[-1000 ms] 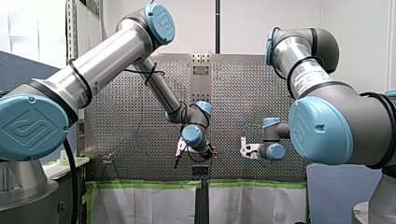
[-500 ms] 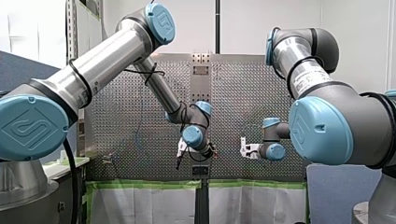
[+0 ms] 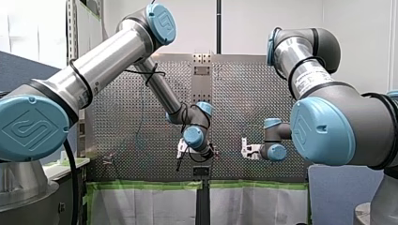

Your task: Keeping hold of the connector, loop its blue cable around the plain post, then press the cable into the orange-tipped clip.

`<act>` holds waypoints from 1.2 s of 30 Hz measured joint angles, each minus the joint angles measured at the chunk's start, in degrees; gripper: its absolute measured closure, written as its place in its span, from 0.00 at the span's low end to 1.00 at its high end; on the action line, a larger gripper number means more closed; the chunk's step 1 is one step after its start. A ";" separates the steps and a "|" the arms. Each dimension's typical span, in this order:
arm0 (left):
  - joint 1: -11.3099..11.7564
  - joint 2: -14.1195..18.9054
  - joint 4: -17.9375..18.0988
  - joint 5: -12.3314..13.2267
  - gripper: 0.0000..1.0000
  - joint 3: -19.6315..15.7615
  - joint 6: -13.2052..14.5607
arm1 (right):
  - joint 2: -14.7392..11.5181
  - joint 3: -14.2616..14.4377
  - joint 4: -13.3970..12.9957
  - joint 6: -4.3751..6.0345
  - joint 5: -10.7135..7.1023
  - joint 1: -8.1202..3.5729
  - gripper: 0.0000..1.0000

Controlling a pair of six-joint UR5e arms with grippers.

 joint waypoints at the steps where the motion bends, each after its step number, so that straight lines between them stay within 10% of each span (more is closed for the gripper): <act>1: 0.00 -0.01 -0.31 -0.56 0.00 -0.04 -0.05 | 0.00 0.00 0.01 0.00 0.00 0.00 1.00; 14: 0.08 -0.02 -1.07 -6.18 0.00 -0.88 2.85 | -0.01 -0.01 0.01 0.00 0.00 0.24 1.00; 36: -0.06 0.01 -0.44 -7.17 0.00 -0.90 8.93 | -0.01 0.00 0.13 -0.17 0.00 0.41 1.00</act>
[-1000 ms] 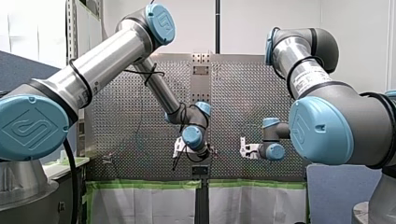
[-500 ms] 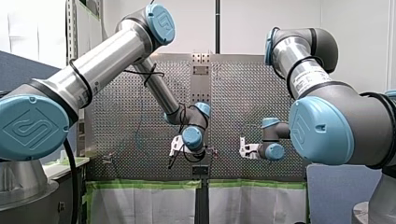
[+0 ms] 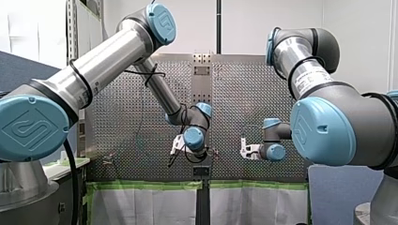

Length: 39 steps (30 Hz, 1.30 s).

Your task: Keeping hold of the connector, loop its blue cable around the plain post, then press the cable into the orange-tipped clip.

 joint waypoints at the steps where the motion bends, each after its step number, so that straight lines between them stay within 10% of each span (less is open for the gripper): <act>1: -0.01 0.00 0.04 -0.16 0.00 0.00 0.62 | 0.00 0.00 0.00 0.00 0.00 0.02 1.00; 26: 0.41 -0.03 3.39 -3.98 0.00 0.00 9.54 | 0.01 0.01 -0.08 0.00 0.00 0.38 1.00; 39: 0.87 -1.81 9.87 2.55 0.00 1.15 4.19 | 0.00 0.00 -0.10 0.00 0.00 0.71 1.00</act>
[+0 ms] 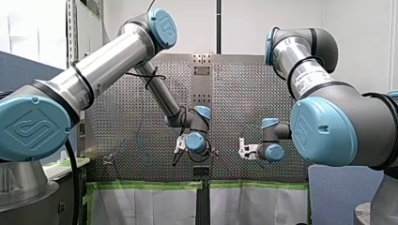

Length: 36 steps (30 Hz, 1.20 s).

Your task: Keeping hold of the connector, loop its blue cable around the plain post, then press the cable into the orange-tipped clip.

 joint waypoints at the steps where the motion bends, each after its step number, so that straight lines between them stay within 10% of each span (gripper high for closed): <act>1: 0.01 -0.57 0.19 0.64 0.00 0.43 -0.65 | 0.01 0.00 0.02 0.00 0.00 0.03 1.00; 13: 0.13 -3.98 0.23 6.53 0.00 1.90 -5.99 | 0.00 0.00 0.04 0.00 0.00 0.11 1.00; 36: 0.05 -4.02 -0.03 6.67 0.00 1.91 -6.46 | 0.01 0.00 0.08 0.00 0.00 0.36 1.00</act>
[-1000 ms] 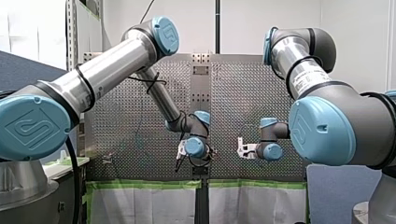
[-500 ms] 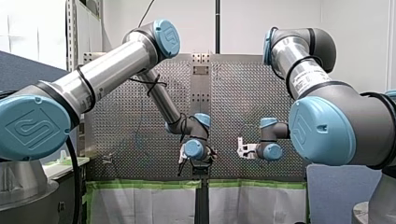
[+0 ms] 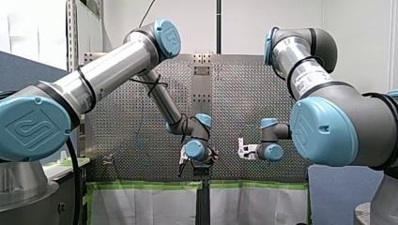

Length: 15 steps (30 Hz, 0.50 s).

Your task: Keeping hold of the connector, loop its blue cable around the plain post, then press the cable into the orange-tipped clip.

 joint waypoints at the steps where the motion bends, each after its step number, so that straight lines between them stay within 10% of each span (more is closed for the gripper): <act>1: 0.00 0.00 -0.11 -0.01 0.00 0.00 0.02 | 0.01 -0.01 0.00 0.00 0.00 0.03 1.00; 15: 0.02 0.00 -0.62 -0.02 0.00 0.00 0.13 | 0.01 0.00 -0.01 0.00 0.00 0.19 1.00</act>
